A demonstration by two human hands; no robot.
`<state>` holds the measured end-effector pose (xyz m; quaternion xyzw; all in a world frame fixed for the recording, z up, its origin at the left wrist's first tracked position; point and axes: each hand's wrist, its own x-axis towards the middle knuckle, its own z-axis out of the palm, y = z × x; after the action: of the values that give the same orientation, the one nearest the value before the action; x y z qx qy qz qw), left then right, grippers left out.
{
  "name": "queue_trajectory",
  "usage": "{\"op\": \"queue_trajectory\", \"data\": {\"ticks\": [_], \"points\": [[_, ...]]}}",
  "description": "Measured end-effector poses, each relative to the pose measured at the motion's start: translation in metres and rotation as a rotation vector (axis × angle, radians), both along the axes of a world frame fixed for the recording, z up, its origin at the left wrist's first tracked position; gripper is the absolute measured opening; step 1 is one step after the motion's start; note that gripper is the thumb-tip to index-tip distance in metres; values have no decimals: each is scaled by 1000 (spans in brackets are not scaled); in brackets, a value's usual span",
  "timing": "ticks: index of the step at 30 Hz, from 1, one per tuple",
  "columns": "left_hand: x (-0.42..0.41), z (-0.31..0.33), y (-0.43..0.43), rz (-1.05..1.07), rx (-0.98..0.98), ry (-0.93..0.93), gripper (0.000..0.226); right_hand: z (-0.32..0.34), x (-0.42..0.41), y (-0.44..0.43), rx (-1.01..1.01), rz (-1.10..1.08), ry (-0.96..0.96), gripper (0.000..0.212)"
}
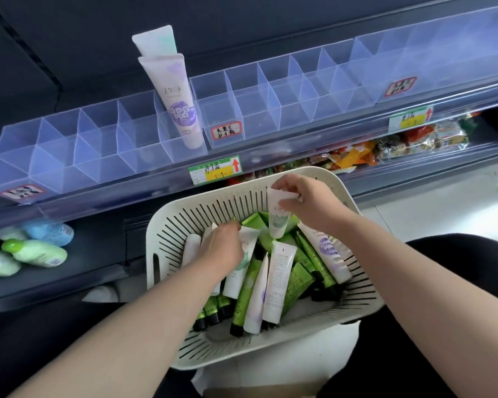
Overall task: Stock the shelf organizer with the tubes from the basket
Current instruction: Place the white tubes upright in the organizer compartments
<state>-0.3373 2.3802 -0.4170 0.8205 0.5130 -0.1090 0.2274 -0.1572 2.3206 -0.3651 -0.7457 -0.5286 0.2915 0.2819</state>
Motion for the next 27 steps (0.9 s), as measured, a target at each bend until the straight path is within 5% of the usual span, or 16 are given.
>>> {"op": "queue_trajectory", "data": {"ticks": [5,11,16,27], "points": [[15,-16,-13,37,-8,145,38,-8,10,-17,-32,62,-248,27],[27,-32,-16,215,-22,120,24,-16,3,-29,3,45,-255,27],[28,-33,-14,165,-77,189,30,-16,4,-31,4,43,-208,28],[-12,19,-19,185,81,-326,17,10,-23,-28,162,18,-226,28]]}}
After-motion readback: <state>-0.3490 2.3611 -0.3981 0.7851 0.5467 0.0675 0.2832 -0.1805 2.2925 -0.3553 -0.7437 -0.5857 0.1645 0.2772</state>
